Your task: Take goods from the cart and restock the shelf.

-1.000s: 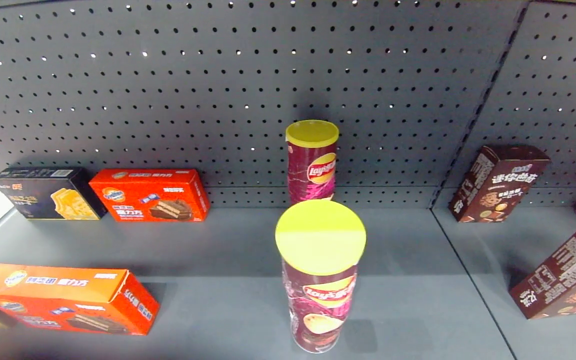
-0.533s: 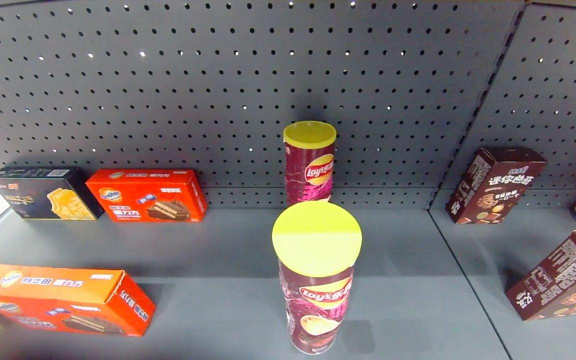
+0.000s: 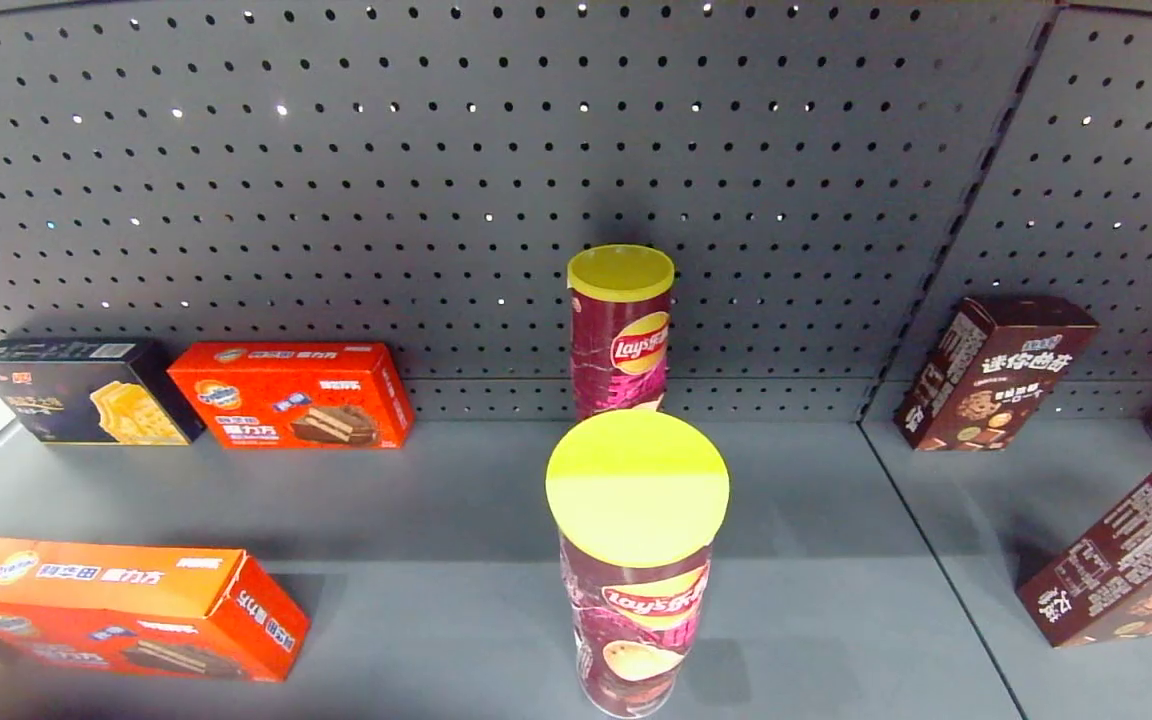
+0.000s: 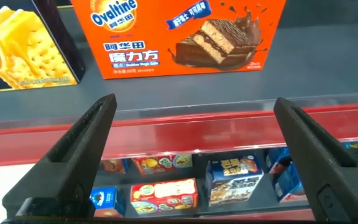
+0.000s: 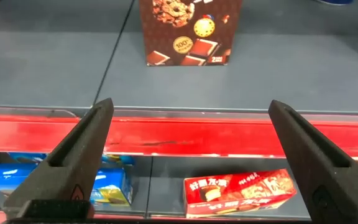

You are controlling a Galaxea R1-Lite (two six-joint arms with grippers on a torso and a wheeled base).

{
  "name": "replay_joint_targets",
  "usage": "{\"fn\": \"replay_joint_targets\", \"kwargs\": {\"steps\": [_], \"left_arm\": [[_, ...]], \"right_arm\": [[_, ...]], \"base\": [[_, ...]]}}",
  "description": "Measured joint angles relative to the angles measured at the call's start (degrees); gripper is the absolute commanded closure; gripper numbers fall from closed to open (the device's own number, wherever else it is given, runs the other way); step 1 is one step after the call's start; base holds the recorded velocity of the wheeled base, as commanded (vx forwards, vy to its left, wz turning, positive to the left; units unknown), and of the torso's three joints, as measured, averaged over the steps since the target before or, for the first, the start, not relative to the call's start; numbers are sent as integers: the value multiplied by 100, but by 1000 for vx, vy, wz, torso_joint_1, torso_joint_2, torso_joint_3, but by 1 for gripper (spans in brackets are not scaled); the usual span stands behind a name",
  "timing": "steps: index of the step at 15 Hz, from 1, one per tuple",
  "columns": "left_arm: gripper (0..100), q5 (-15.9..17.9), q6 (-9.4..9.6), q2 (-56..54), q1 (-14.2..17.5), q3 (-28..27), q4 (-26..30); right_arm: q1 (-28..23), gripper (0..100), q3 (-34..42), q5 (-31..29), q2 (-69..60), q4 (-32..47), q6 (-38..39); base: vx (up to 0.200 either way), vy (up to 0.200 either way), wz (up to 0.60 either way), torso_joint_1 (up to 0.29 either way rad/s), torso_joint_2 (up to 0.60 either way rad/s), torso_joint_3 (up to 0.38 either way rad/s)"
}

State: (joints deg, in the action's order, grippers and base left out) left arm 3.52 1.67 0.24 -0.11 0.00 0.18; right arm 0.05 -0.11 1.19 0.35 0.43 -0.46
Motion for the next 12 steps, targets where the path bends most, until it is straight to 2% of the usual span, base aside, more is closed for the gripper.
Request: {"fn": "replay_joint_targets", "kwargs": {"steps": [1, 8, 10, 12], "left_arm": [[0, -2, -1, 0, 0, 0, 0], [0, 0, 13, 0, 0, 0, 2], [0, -16, -6, 0, 4, 0, -2], [0, -29, -12, 2, 0, 0, 2]], "right_arm": [[-5, 0, 0, 0, 0, 0, -2], [-5, 0, 0, 2, 0, 9, 0], [0, 0, 0, 0, 0, 1, -2], [-2, 0, 0, 2, 0, 0, -2]], "base": [[0, 200, 0, 7, 2, 2], [0, 0, 0, 0, 0, 0], [-200, 0, 0, 0, 2, 2], [0, 0, 0, 0, 0, 0]]}}
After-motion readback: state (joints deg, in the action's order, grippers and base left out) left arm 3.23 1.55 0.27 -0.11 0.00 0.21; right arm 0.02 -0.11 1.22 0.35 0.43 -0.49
